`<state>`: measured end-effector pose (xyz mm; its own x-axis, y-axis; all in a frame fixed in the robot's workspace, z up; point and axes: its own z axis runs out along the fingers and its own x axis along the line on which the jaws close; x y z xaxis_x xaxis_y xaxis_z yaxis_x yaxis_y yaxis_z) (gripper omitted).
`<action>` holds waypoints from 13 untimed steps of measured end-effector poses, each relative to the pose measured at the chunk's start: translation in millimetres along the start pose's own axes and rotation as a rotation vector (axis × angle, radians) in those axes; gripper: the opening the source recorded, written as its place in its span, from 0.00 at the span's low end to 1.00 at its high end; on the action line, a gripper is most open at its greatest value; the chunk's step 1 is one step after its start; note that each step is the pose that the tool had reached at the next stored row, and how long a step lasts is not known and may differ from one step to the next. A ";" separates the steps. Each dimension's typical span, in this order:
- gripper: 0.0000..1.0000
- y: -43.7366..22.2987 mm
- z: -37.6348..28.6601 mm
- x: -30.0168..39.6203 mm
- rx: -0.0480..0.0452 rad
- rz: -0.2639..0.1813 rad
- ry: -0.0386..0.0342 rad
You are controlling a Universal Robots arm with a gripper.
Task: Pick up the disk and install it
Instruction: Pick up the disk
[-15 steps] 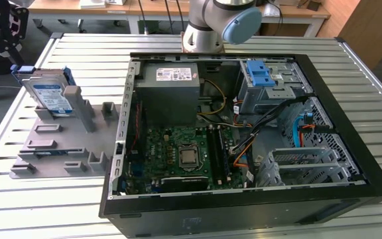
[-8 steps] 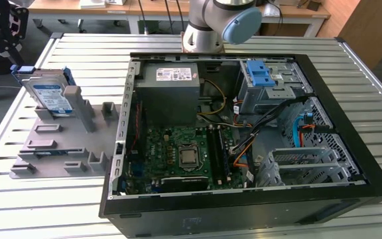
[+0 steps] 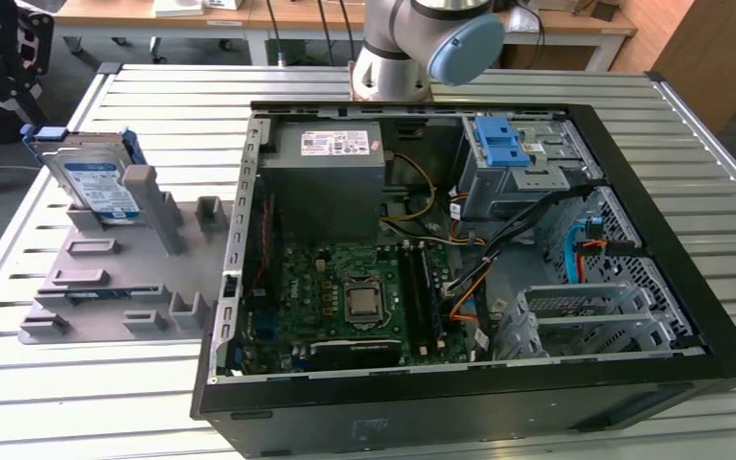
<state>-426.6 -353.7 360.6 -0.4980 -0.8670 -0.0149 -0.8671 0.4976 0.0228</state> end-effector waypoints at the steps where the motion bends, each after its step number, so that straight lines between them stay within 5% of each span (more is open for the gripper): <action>1: 0.11 0.0 0.0 0.0 -0.0001 -0.009 0.0002; 13: 0.11 0.0 0.1 0.0 -0.0019 -0.130 0.0030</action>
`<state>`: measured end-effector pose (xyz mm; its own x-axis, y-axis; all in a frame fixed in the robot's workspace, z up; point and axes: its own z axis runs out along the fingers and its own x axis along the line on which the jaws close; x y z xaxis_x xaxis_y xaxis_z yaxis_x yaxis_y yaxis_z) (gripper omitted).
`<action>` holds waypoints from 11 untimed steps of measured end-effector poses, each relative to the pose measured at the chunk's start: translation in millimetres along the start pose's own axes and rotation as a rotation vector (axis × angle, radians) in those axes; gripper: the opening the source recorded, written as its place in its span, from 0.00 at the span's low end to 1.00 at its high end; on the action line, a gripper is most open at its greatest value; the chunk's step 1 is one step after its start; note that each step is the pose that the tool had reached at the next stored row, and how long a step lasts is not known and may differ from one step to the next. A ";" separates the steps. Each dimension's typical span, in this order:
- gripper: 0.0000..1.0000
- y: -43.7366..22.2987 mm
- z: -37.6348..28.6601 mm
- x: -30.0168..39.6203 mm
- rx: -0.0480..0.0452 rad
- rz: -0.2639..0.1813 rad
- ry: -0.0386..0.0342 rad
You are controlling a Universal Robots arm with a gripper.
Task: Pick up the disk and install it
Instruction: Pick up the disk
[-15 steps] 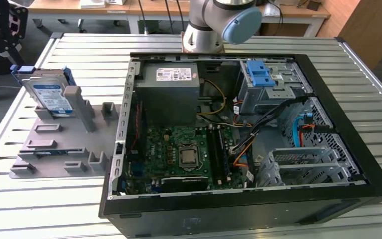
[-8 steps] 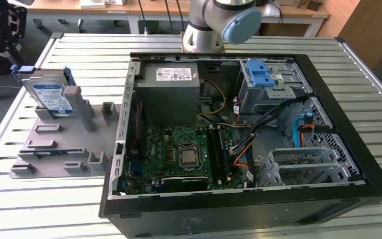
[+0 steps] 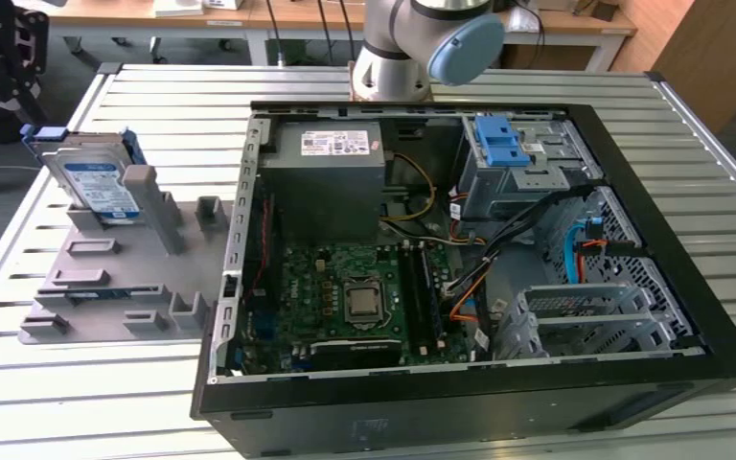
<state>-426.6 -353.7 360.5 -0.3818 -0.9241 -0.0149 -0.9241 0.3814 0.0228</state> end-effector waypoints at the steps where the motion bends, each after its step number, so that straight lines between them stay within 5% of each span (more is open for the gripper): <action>1: 0.11 0.0 0.0 0.0 -0.0002 -0.010 0.0002; 11: 0.11 0.0 0.1 0.0 -0.0019 -0.129 0.0030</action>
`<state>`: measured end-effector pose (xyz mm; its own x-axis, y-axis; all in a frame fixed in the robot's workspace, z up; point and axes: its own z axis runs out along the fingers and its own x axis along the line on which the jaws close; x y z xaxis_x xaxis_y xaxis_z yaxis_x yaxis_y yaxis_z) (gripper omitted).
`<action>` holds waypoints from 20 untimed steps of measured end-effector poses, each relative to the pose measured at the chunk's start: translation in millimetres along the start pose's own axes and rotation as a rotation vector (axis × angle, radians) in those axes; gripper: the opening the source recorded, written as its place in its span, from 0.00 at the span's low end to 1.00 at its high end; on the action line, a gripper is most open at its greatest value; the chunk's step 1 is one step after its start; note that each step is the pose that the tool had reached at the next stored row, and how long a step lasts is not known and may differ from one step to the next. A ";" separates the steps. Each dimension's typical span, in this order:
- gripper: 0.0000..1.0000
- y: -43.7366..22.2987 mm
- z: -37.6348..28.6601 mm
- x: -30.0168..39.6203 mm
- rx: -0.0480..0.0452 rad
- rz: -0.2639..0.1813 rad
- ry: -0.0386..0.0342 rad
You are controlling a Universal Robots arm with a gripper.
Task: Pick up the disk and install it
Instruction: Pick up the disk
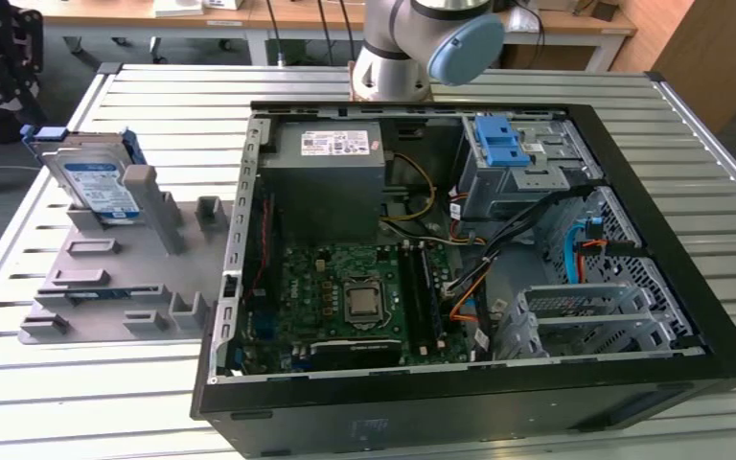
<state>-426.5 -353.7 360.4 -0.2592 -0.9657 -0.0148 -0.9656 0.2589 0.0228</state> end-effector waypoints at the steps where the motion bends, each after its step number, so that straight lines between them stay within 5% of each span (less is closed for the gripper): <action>1: 0.11 0.0 0.0 0.0 -0.0002 -0.014 0.0003; 13: 0.11 -0.1 1.0 0.0 -0.0032 -0.206 0.0048; 20: 0.17 0.0 1.4 0.0 -0.0030 -0.218 0.0049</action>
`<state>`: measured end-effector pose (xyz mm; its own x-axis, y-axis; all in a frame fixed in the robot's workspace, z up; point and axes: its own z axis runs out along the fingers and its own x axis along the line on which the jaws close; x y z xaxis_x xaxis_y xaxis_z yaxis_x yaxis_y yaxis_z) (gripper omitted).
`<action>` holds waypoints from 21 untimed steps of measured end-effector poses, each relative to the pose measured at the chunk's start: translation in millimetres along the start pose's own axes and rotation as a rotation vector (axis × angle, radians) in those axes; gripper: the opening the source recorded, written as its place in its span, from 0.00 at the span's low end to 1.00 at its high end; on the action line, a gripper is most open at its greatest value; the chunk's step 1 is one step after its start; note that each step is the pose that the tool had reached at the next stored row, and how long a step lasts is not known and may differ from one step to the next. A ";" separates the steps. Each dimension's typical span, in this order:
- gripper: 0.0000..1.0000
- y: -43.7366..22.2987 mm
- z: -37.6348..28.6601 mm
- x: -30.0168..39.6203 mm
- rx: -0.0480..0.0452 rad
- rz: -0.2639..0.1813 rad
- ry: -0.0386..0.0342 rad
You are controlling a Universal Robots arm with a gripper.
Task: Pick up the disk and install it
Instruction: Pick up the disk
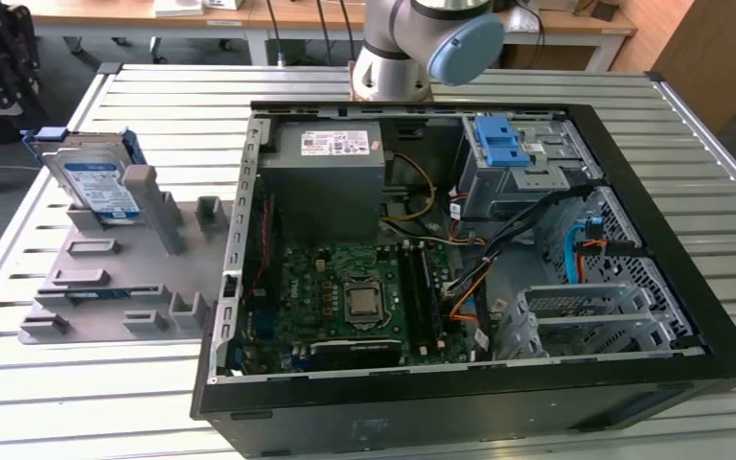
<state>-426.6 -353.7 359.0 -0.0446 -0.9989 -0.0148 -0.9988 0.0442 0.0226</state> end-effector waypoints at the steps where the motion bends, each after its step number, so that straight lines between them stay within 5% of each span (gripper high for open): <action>1: 0.23 0.0 0.1 -0.1 0.0001 0.000 0.0000; 7: 0.47 0.9 4.0 -6.3 0.0004 0.001 0.0058; 10: 0.58 2.4 9.4 -12.7 0.0005 0.003 0.0116; 11: 0.65 9.5 17.5 -17.8 0.0023 0.004 0.0118; 15: 0.65 13.5 23.7 -17.6 0.0081 0.003 0.0019; 21: 0.65 12.9 24.7 -17.6 0.0078 0.004 -0.0002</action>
<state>-439.2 -335.1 334.9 -0.0481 -0.9987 -0.0149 -0.9987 0.0479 0.0148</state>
